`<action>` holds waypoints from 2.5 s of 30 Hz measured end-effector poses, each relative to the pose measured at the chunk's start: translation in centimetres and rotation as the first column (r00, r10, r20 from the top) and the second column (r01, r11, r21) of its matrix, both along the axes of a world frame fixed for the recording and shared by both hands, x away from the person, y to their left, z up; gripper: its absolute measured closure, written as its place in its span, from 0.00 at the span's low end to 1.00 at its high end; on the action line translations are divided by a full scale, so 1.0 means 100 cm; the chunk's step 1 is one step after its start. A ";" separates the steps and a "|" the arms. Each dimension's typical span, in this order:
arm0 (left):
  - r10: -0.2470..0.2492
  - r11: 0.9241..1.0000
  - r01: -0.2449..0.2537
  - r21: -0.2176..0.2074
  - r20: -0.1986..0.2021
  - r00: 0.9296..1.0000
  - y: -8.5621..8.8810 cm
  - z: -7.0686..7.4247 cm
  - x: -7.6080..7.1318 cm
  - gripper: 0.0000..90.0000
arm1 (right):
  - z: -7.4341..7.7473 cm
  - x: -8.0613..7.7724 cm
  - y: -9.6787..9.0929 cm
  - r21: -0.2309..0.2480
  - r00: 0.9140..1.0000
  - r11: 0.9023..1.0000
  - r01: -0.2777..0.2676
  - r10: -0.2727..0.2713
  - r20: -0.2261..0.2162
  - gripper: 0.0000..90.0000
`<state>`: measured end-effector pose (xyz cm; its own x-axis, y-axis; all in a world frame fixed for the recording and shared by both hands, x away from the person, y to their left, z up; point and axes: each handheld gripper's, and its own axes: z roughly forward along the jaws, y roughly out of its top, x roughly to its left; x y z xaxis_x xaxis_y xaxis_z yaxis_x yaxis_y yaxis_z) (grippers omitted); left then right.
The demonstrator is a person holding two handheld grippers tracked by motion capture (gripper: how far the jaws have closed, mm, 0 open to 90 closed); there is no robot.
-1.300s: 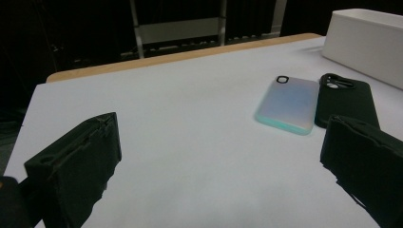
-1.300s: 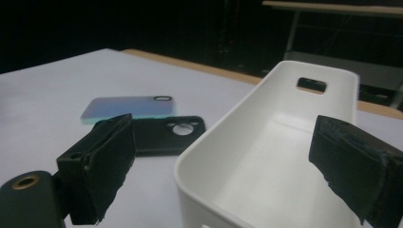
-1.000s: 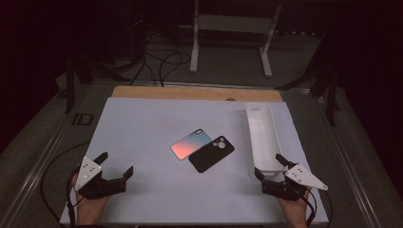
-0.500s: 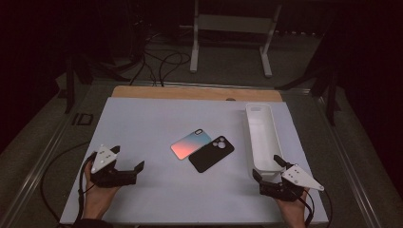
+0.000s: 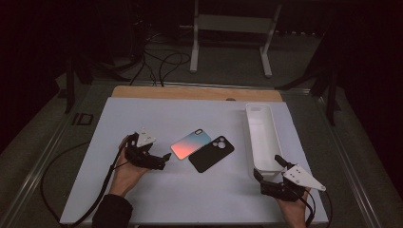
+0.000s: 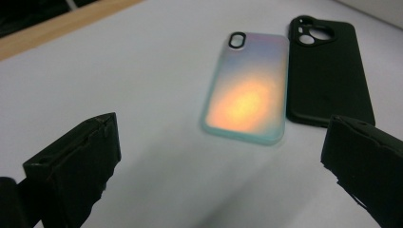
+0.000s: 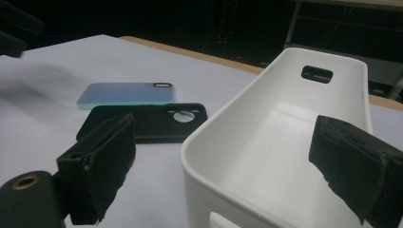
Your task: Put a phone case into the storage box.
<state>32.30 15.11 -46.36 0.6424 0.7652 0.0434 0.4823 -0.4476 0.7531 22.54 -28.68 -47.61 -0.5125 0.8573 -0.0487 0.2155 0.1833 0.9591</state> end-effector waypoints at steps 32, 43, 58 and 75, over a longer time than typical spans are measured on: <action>-0.104 0.978 0.137 0.155 -0.207 0.973 -0.055 -0.046 0.055 0.07 | 0.001 0.000 -0.003 0.009 1.000 1.000 0.003 -0.003 -0.001 0.09; -0.127 0.974 0.165 0.157 -0.230 0.965 -0.064 -0.050 0.068 0.16 | 0.000 0.001 -0.003 0.010 1.000 1.000 0.003 -0.003 -0.001 0.09; -0.138 0.956 0.211 0.202 -0.322 0.937 -0.077 -0.046 0.095 0.14 | 0.000 0.001 -0.004 0.011 1.000 1.000 0.002 -0.002 -0.006 0.09; -0.117 0.946 0.216 0.243 -0.367 0.923 -0.083 -0.043 0.099 0.17 | 0.000 0.001 -0.003 0.010 1.000 1.000 0.000 0.000 -0.007 0.09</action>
<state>42.18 6.83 -50.61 0.7723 0.6352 -0.0107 0.5880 -0.7084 0.3903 22.61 -28.98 -47.59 -0.5129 0.8577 -0.0363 0.2226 0.1737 0.9593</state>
